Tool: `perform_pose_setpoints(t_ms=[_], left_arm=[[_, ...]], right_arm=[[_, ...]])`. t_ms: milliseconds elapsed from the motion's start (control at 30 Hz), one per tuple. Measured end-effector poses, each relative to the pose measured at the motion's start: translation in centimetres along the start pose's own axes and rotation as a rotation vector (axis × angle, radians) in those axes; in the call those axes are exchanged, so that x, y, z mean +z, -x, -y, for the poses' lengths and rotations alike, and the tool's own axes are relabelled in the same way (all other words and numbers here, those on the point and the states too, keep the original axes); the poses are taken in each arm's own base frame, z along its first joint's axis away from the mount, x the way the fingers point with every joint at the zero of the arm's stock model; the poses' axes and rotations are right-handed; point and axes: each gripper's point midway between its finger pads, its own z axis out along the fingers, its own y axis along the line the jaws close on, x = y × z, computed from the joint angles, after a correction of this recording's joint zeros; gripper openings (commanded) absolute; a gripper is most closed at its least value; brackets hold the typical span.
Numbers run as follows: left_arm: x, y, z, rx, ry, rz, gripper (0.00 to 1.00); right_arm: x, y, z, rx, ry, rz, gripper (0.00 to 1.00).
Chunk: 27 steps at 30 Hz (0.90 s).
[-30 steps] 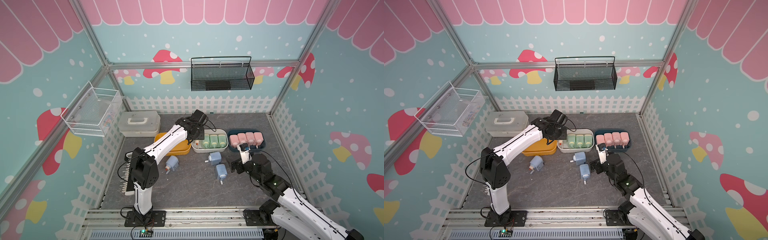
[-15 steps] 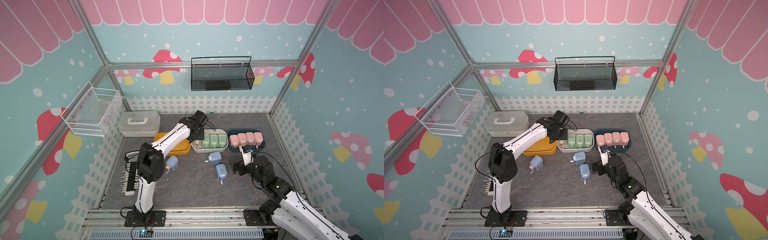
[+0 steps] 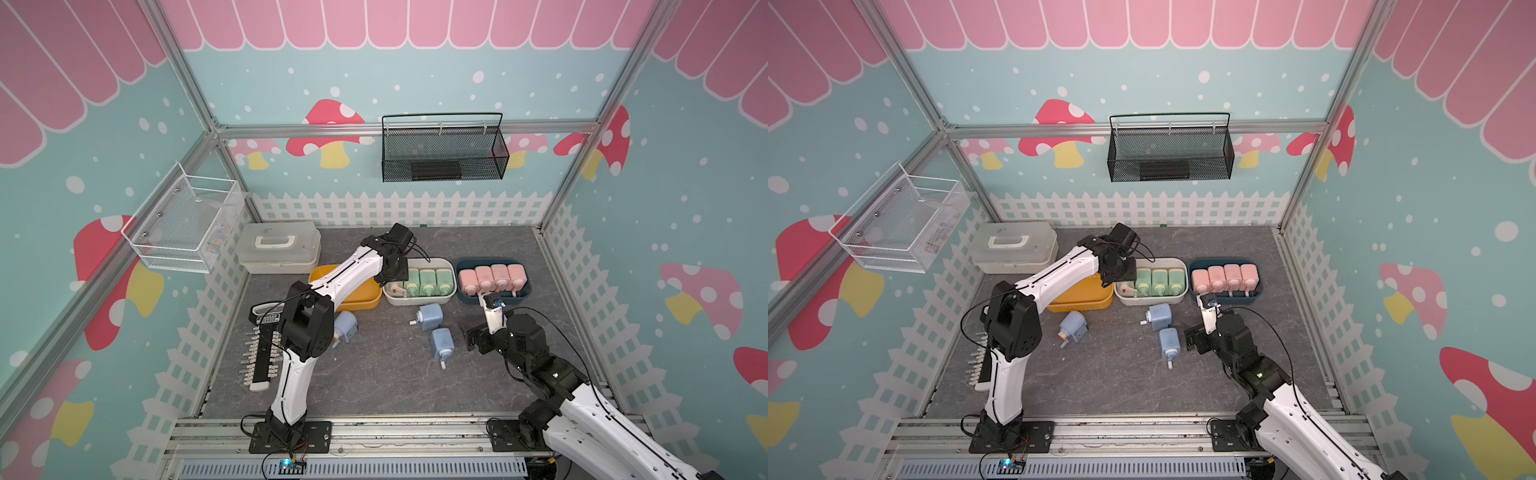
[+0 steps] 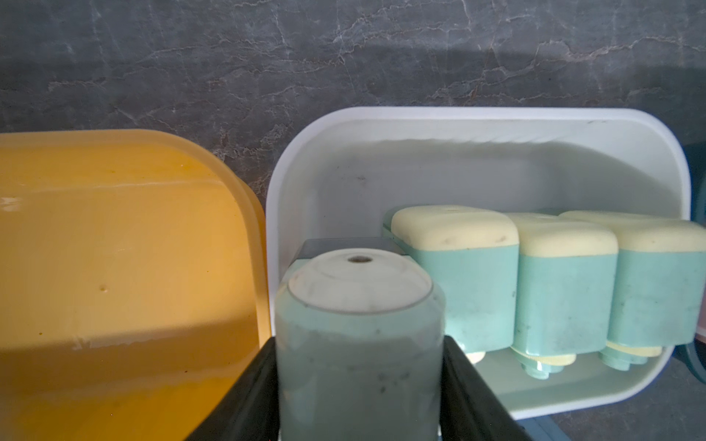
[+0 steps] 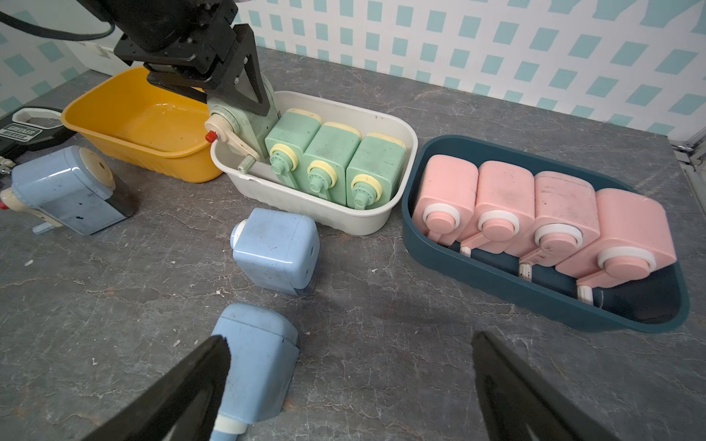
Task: Place the pencil sharpeners by color into the storage box
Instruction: Place the pencil sharpener in the storage box.
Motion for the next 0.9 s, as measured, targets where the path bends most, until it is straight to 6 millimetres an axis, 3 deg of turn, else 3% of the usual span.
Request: perform_pose_setpoints(t_ms=[667,900], left_arm=[[2.2,-0.3,-0.5,-0.019,0.002,-0.034,0.11],[2.5,-0.4,-0.5,-0.025,0.004,-0.038,0.24]], right_arm=[[0.1,-0.2,0.2,-0.012,-0.011,-0.009,0.99],[0.2,-0.3,0.2,-0.014,-0.012,-0.015,0.99]])
